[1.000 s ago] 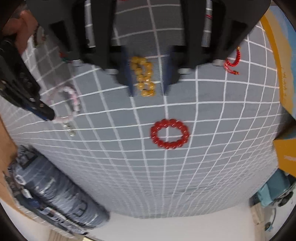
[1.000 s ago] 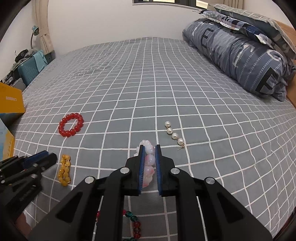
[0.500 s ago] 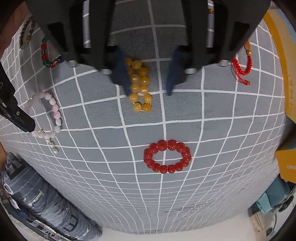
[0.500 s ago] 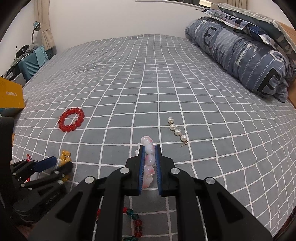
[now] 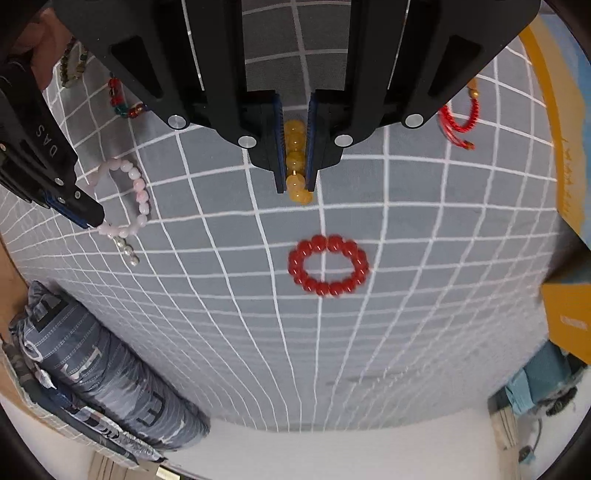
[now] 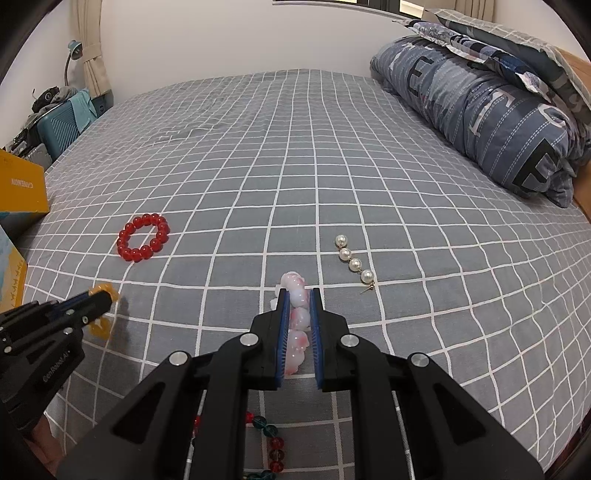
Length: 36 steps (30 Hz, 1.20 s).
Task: Organize jewelry
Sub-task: 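Lift the yellow bead bracelet with the left tool while the right tool lifts the pink bracelet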
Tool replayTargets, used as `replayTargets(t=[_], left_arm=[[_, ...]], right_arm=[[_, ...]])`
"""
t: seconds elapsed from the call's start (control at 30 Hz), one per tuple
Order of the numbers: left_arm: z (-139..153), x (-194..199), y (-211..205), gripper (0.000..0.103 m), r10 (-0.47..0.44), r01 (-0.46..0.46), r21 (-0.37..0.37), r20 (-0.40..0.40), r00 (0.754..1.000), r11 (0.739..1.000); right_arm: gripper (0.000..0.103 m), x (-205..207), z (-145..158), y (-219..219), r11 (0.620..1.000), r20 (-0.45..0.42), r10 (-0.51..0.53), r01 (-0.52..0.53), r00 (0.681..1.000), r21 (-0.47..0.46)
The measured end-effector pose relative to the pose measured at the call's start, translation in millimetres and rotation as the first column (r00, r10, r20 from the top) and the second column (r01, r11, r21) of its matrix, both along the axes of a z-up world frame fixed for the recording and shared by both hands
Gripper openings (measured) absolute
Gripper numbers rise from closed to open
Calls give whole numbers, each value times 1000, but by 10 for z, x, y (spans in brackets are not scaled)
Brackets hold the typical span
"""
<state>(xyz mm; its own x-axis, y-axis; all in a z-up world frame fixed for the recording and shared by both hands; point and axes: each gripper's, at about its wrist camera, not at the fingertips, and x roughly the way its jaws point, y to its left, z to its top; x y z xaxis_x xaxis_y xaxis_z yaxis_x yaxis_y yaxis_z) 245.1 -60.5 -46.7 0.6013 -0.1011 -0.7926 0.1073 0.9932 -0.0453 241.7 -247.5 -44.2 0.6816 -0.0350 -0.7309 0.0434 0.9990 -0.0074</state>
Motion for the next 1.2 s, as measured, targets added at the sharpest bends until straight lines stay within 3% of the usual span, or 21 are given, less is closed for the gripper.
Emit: replayTargets(t=[0.57,0.8,1.2], left_arm=[[350,-219,-5,9,3,-2,-3,175,985,1000],[505,-315,28,9,13,-17,17,206,978,1000],[561,-342,87,9,13,-13,-1,180,984,1000]], right_arm=[[11,-73,116,27,1000,45,3,-3,999,0],[11,-138,276,82,1000,90,17,-16,996,-11],[11,-142,317,90,1000,86,11,-10,996,-8]])
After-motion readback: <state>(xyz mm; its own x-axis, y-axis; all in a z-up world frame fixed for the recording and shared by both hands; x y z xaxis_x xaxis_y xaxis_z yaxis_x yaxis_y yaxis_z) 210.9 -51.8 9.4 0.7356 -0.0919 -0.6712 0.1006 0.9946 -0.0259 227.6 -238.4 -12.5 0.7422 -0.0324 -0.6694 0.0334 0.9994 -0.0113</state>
